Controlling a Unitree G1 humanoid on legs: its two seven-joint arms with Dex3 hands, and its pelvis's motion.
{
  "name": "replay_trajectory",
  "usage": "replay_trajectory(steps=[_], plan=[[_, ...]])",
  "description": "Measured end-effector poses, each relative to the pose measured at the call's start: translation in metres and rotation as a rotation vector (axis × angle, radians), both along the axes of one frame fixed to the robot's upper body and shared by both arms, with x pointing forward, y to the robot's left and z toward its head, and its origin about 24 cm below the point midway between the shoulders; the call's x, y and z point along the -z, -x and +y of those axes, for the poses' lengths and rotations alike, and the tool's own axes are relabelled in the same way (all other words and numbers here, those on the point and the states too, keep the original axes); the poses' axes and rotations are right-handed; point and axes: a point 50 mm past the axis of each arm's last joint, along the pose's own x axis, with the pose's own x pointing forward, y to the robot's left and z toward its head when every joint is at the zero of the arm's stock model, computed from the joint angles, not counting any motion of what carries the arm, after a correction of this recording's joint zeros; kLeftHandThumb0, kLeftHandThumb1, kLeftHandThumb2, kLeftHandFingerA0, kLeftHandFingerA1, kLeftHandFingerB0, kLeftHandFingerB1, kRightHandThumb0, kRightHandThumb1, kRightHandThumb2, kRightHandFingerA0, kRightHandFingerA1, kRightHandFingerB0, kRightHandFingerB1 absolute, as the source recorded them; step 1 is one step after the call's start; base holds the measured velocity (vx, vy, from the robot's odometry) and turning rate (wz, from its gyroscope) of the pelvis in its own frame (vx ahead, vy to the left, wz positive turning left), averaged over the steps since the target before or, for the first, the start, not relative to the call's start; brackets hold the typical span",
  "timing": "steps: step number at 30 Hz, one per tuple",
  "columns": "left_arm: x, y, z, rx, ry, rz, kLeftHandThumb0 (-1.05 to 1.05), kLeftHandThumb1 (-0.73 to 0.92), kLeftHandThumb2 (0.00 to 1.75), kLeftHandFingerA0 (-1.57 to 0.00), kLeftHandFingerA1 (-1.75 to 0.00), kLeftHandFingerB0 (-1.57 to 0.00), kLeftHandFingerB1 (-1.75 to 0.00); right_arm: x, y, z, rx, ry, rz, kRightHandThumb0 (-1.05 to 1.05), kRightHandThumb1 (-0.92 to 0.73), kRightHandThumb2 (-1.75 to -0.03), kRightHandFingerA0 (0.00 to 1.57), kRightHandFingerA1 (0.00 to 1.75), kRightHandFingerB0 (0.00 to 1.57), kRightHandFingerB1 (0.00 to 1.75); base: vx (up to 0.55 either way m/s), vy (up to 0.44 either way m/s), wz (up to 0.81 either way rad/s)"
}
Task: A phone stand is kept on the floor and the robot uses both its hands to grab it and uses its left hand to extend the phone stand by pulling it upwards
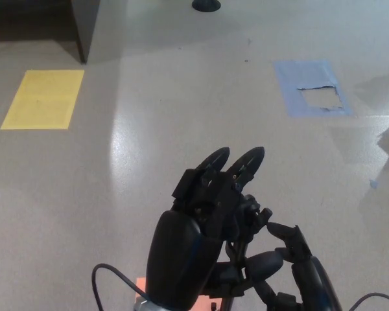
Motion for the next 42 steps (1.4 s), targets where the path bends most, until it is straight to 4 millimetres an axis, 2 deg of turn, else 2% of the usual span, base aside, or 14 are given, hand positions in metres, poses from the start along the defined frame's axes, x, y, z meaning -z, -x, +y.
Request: replay_trajectory(steps=[6, 7, 10, 11, 13, 14, 16, 17, 19, 28, 29, 32, 36, 42], plan=[[0.001, 0.001, 0.000, -0.008, -0.005, 0.010, -0.70, 0.60, 0.61, -0.12, -0.27, -0.08, -0.20, 0.002, 0.002, 0.000, 0.001, 0.001, 0.012, -1.00, -0.56, -1.08, 0.33, 0.91, 0.19, 0.78, 0.00, 0.000, 0.00], [0.002, 0.001, 0.000, -0.009, -0.005, 0.011, -0.81, 0.49, 0.85, -0.08, -0.36, -0.10, -0.22, 0.003, 0.002, 0.000, 0.002, 0.002, 0.013, -1.05, -0.76, -0.65, 0.19, 1.04, 0.18, 0.93, 0.00, 0.000, 0.00], [0.003, 0.001, 0.001, -0.012, -0.003, 0.018, -0.75, 0.46, 0.83, -0.06, -0.43, 0.00, -0.33, 0.003, 0.002, 0.000, 0.002, 0.001, 0.014, -1.01, -0.55, -1.10, 0.30, 0.89, 0.16, 0.77, 0.00, 0.000, 0.00], [0.003, 0.001, 0.001, -0.014, -0.002, 0.020, -0.63, 0.60, 0.59, -0.21, -0.35, -0.23, -0.29, 0.003, 0.002, 0.000, 0.002, 0.001, 0.014, -1.05, -0.78, -0.63, 0.19, 1.08, 0.17, 0.96, 0.00, 0.000, 0.00], [0.004, 0.000, 0.003, -0.018, 0.003, 0.031, -0.51, 0.59, 0.57, -0.33, -0.45, -0.42, -0.40, 0.002, 0.002, 0.001, 0.001, 0.000, 0.011, -1.05, -0.80, -0.63, 0.10, 1.19, 0.06, 1.05, 0.00, 0.000, 0.00], [0.005, -0.001, 0.004, -0.022, 0.011, 0.039, -0.42, 0.60, 0.58, -0.40, -0.56, -0.53, -0.55, 0.002, 0.001, 0.001, 0.000, 0.000, 0.010, -1.05, -0.57, -1.13, 0.30, 0.95, 0.13, 0.82, 0.00, 0.000, 0.00], [0.005, -0.005, 0.005, -0.035, 0.041, 0.054, -0.32, 0.63, 0.58, -0.47, -0.76, -0.53, -1.01, 0.001, 0.000, 0.001, -0.002, 0.000, 0.010, -1.05, -0.79, -0.64, 0.19, 1.18, 0.13, 0.99, 0.00, 0.000, 0.00], [0.006, -0.007, 0.005, -0.038, 0.051, 0.059, -0.26, 0.76, 0.39, -0.37, -1.69, -0.57, -1.75, 0.001, 0.000, 0.001, -0.004, 0.000, 0.011, -1.05, -0.79, -0.64, 0.20, 1.16, 0.13, 0.96, 0.00, 0.000, 0.00], [0.007, -0.011, 0.006, -0.044, 0.067, 0.065, -0.06, 0.83, 0.64, -0.89, -1.75, -0.59, -1.75, 0.001, 0.000, 0.002, -0.005, 0.000, 0.013, -1.05, -0.58, -1.13, 0.31, 0.93, 0.04, 0.73, 0.00, 0.000, 0.00], [0.010, -0.038, 0.018, -0.076, 0.174, 0.064, -0.12, 0.75, 0.67, -0.80, -1.75, -0.51, -1.75, -0.001, -0.001, 0.004, -0.012, 0.004, 0.012, -1.05, -0.59, -1.12, 0.43, 0.98, 0.12, 0.77, 0.00, 0.000, 0.00], [0.010, -0.040, 0.019, -0.079, 0.183, 0.063, -0.13, 0.75, 0.66, -0.82, -1.75, -0.51, -1.75, -0.001, -0.001, 0.004, -0.012, 0.004, 0.013, -1.05, -0.79, -0.70, 0.21, 1.09, 0.16, 0.95, 0.00, 0.000, 0.00], [0.011, -0.047, 0.027, -0.102, 0.218, 0.065, -0.13, 0.74, 0.66, -0.80, -1.75, -0.49, -1.75, 0.000, -0.001, 0.005, -0.012, 0.006, 0.016, -1.05, -0.55, -1.11, 0.33, 0.92, 0.00, 0.71, 0.00, 0.000, 0.00], [0.010, -0.053, 0.037, -0.136, 0.266, 0.067, -0.13, 0.73, 0.66, -0.77, -1.75, -0.50, -1.75, 0.000, -0.001, 0.007, -0.014, 0.002, 0.020, -1.05, -0.73, -0.65, 0.29, 1.04, 0.16, 0.88, 0.00, 0.000, 0.00], [0.007, -0.053, 0.038, -0.132, 0.322, 0.062, -0.14, 0.75, 0.64, -0.77, -1.75, -0.50, -1.75, -0.004, -0.002, 0.021, -0.082, -0.010, 0.009, -1.05, -0.44, -0.93, 0.17, 0.90, 0.05, 0.67, 0.00, 0.000, 0.00]])
